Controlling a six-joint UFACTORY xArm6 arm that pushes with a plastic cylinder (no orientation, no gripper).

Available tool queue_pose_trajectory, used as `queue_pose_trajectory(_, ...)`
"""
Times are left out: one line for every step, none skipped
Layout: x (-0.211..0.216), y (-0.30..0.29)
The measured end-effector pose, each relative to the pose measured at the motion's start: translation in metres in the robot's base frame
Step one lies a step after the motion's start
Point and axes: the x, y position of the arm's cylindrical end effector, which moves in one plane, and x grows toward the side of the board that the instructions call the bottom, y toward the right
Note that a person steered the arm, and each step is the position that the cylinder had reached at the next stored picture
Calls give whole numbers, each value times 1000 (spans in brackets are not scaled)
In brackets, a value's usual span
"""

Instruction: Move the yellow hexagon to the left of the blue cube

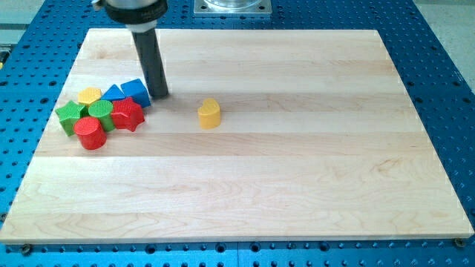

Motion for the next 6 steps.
queue_pose_trajectory(-75,-63)
queue_pose_trajectory(-29,-153)
queue_pose_trajectory(57,-170)
queue_pose_trajectory(75,-144)
queue_pose_trajectory(47,-95)
queue_pose_trajectory(43,-45)
